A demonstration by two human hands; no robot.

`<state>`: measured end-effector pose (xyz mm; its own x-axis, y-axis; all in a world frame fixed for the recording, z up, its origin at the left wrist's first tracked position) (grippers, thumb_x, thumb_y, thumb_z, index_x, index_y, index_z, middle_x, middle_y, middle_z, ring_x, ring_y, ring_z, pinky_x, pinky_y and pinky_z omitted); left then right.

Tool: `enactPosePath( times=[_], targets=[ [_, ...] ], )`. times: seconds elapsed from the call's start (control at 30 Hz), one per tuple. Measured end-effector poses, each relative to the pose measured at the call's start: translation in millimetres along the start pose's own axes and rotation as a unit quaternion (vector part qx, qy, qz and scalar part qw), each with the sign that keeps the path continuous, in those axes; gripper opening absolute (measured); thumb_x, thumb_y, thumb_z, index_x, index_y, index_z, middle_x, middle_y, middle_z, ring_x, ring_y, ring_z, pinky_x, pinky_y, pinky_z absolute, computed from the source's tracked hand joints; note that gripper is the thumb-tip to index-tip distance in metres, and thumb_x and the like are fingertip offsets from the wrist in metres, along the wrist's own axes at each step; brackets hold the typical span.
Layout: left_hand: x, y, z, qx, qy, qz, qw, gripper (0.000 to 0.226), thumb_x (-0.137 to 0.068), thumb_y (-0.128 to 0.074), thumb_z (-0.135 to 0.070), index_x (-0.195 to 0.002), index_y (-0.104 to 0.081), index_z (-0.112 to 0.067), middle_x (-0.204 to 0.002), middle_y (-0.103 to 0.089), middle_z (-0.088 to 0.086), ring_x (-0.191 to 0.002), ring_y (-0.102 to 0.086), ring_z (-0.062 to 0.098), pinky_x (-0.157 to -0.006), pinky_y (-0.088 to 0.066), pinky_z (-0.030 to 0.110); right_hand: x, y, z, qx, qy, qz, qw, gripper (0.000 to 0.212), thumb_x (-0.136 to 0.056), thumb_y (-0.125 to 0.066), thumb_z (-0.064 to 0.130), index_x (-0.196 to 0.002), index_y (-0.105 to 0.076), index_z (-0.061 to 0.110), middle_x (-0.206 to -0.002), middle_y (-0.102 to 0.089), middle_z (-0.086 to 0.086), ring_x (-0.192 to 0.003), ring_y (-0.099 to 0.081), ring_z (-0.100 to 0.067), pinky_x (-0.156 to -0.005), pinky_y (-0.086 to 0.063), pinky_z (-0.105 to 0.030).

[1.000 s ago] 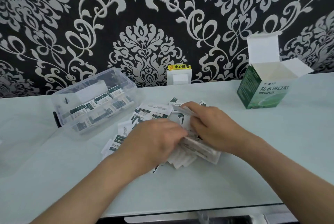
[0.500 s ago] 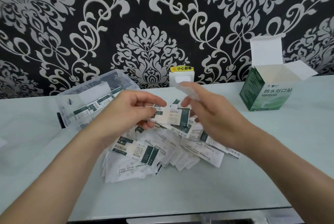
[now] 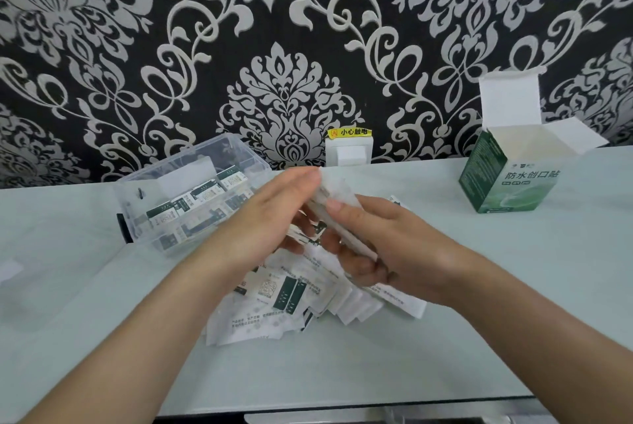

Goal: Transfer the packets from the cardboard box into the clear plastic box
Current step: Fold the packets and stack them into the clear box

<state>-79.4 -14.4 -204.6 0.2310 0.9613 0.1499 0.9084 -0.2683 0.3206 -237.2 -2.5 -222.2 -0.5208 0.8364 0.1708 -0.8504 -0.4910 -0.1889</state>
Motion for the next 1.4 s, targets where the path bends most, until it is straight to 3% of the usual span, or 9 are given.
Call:
enactPosePath(
  times=[0.1,0.23,0.43,0.67,0.83,1.03,1.17,1.3,1.4],
  targets=[
    [0,7,-1,-0.073,-0.068,-0.012,0.995,0.060,-0.072,-0.040,-0.080,-0.127,-0.043,-0.056,-0.110,-0.058,-0.022,-0.106,-0.057,-0.001,-0.092,-0.052,0.040,1,-1,0,-0.158,-0.083,0.070,0.981,0.031,-0.089,-0.056,0.040,-0.107,-0.055,0.014,-0.075,-0.051,-0.004,-0.049,-0.031,-0.007,-0.044,-0.016,-0.017],
    [8,-8,-9,-0.138,-0.125,0.000,0.983,0.100,-0.049,-0.077,-0.067,-0.134,-0.024,-0.063,-0.134,-0.035,-0.032,-0.116,-0.044,-0.013,-0.090,-0.047,0.021,-2,-2,-2,-0.222,-0.088,0.098,0.966,0.022,-0.089,-0.053,0.027,-0.099,-0.057,0.008,-0.071,-0.049,-0.003,-0.054,-0.039,-0.009,-0.048,-0.030,-0.018],
    [18,-42,-2,-0.380,-0.268,-0.046,0.884,0.097,-0.062,-0.073,-0.055,-0.144,-0.023,-0.038,-0.134,-0.026,-0.019,-0.123,-0.032,0.003,-0.096,-0.040,0.024,3,-1,4,-0.140,-0.060,0.048,0.987,0.018,-0.071,-0.041,0.001,-0.060,-0.055,0.005,-0.057,-0.050,-0.011,-0.052,-0.049,-0.018,-0.047,-0.044,-0.023],
    [7,-48,5,-0.302,-0.233,-0.052,0.923,0.102,-0.069,-0.075,-0.056,-0.148,-0.015,-0.036,-0.138,-0.032,-0.021,-0.126,-0.029,-0.002,-0.100,-0.029,0.017,9,33,15,0.073,-0.028,-0.091,0.993,0.022,-0.087,-0.039,-0.005,-0.091,-0.058,0.004,-0.072,-0.054,-0.011,-0.061,-0.052,-0.021,-0.057,-0.042,-0.032],
    [2,-82,11,-0.432,-0.231,0.040,0.871,0.054,-0.087,-0.053,-0.053,-0.137,-0.044,-0.038,-0.137,-0.044,-0.013,-0.125,-0.035,0.009,-0.105,-0.035,0.032,29,80,29,0.431,-0.046,-0.114,0.894,0.012,-0.093,-0.057,0.025,-0.104,-0.063,0.026,-0.071,-0.052,0.011,-0.064,-0.050,-0.007,-0.060,-0.038,-0.022],
    [-10,-85,26,-0.455,-0.267,0.001,0.849,0.037,-0.081,-0.049,-0.048,-0.104,-0.068,-0.026,-0.103,-0.062,-0.009,-0.099,-0.055,0.018,-0.077,-0.049,0.030,40,79,1,0.639,-0.102,-0.043,0.761,0.060,-0.071,-0.080,0.046,-0.116,-0.047,0.024,-0.100,-0.056,0.008,-0.088,-0.054,-0.013,-0.076,-0.047,-0.030],
    [-12,-85,25,-0.460,-0.325,-0.039,0.825,0.035,-0.087,-0.044,-0.038,-0.082,-0.072,-0.017,-0.082,-0.066,-0.006,-0.077,-0.060,0.023,-0.065,-0.053,0.034,44,78,0,0.612,-0.038,-0.075,0.787,0.032,-0.080,-0.069,0.029,-0.107,-0.054,0.021,-0.096,-0.062,0.004,-0.076,-0.054,-0.010,-0.069,-0.048,-0.026],
    [-8,-82,14,-0.400,-0.318,-0.080,0.856,0.033,-0.093,-0.040,-0.034,-0.085,-0.066,-0.015,-0.077,-0.063,-0.004,-0.068,-0.057,0.019,-0.060,-0.048,0.031,44,85,9,0.575,0.027,-0.090,0.813,0.004,-0.086,-0.061,0.019,-0.088,-0.061,0.015,-0.074,-0.058,0.008,-0.059,-0.048,-0.005,-0.053,-0.036,-0.017],
    [-8,-60,7,-0.298,-0.279,-0.172,0.897,0.014,-0.092,-0.059,-0.026,-0.084,-0.069,-0.021,-0.069,-0.065,-0.009,-0.060,-0.055,0.009,-0.058,-0.047,0.026,40,87,16,0.310,0.051,-0.150,0.937,0.018,-0.091,-0.064,0.026,-0.096,-0.067,0.010,-0.059,-0.055,0.012,-0.048,-0.040,-0.002,-0.045,-0.030,-0.013]
  ],
)
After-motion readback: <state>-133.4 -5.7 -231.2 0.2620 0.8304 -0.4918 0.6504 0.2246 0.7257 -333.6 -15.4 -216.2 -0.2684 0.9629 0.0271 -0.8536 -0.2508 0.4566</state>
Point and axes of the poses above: each hand's wrist, its own x-axis away from the middle knuckle, its own y-axis out of the back of the hand, z = x × y, the point moved 2 cm from there along -x, towards the middle knuckle
